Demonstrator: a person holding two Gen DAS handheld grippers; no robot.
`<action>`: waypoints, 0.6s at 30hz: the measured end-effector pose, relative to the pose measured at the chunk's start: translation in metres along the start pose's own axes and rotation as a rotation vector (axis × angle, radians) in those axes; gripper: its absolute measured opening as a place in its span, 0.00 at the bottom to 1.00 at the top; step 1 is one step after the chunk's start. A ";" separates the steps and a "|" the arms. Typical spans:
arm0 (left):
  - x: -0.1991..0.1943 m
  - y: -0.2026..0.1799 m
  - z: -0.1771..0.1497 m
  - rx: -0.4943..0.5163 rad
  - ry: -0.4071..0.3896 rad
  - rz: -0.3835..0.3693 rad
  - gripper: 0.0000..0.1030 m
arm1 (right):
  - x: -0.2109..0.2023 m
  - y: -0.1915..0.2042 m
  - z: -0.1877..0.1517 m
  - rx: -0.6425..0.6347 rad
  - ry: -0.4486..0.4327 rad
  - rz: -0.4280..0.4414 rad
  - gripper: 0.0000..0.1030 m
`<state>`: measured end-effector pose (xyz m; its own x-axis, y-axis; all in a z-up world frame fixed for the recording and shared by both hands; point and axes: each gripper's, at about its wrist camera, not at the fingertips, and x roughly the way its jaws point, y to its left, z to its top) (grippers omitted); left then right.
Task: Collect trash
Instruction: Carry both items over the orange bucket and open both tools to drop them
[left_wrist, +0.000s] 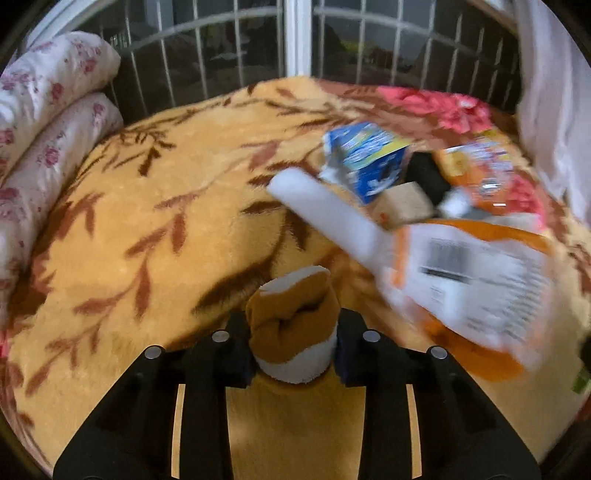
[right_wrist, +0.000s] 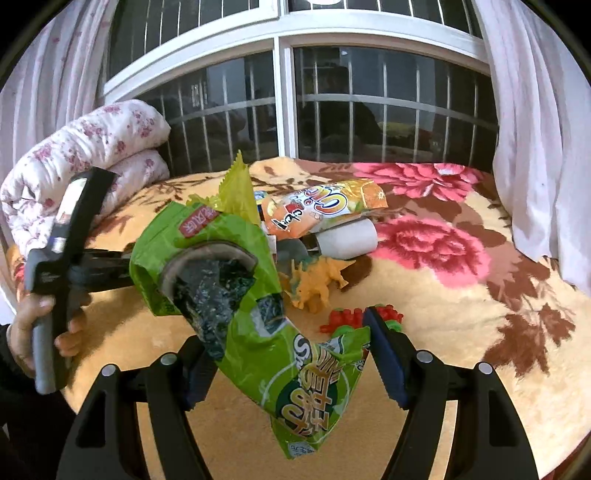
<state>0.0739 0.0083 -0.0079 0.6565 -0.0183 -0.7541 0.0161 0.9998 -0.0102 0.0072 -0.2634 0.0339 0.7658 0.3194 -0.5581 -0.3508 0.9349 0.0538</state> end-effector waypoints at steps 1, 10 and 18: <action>-0.017 -0.004 -0.006 0.004 -0.026 -0.014 0.29 | -0.005 -0.001 -0.002 -0.003 -0.007 0.008 0.70; -0.116 -0.059 -0.108 0.115 -0.062 -0.192 0.29 | -0.065 0.009 -0.056 0.009 0.124 0.113 0.70; -0.087 -0.097 -0.200 0.279 0.130 -0.299 0.29 | -0.071 0.024 -0.137 -0.064 0.389 0.056 0.70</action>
<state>-0.1353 -0.0861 -0.0726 0.4914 -0.2882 -0.8218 0.4063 0.9106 -0.0764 -0.1297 -0.2853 -0.0386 0.4876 0.2755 -0.8285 -0.4286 0.9022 0.0477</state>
